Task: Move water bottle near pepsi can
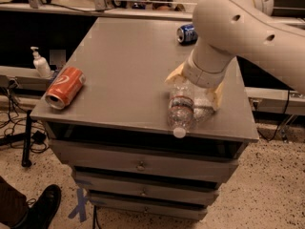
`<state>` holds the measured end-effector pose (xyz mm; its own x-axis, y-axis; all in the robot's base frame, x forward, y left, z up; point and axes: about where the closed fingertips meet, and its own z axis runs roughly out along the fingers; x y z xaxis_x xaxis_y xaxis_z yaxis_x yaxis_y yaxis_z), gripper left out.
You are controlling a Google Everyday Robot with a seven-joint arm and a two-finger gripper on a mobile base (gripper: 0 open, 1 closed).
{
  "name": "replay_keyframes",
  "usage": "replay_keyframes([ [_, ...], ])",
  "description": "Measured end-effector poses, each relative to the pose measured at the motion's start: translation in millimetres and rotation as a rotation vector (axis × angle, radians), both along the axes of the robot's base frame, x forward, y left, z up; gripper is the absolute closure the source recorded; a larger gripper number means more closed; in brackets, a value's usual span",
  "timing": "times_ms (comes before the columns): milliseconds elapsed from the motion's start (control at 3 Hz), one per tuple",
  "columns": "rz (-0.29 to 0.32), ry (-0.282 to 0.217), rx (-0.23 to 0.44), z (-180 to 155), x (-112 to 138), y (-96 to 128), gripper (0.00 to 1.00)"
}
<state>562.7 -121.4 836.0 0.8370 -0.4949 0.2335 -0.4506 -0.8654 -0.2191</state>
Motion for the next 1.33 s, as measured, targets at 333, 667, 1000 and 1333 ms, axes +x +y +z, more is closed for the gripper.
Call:
replay_keyframes([
  [333,-0.038,-0.020,-0.052,5.4,1.8,6.4,0.40],
  [667,-0.071,-0.041,-0.090,23.1,5.7,12.4,0.63],
  [1000,-0.129,-0.029,-0.080,43.1,9.0,9.6,0.86],
  [1333,-0.243,-0.017,0.009,81.7,12.4,-13.6,1.00],
])
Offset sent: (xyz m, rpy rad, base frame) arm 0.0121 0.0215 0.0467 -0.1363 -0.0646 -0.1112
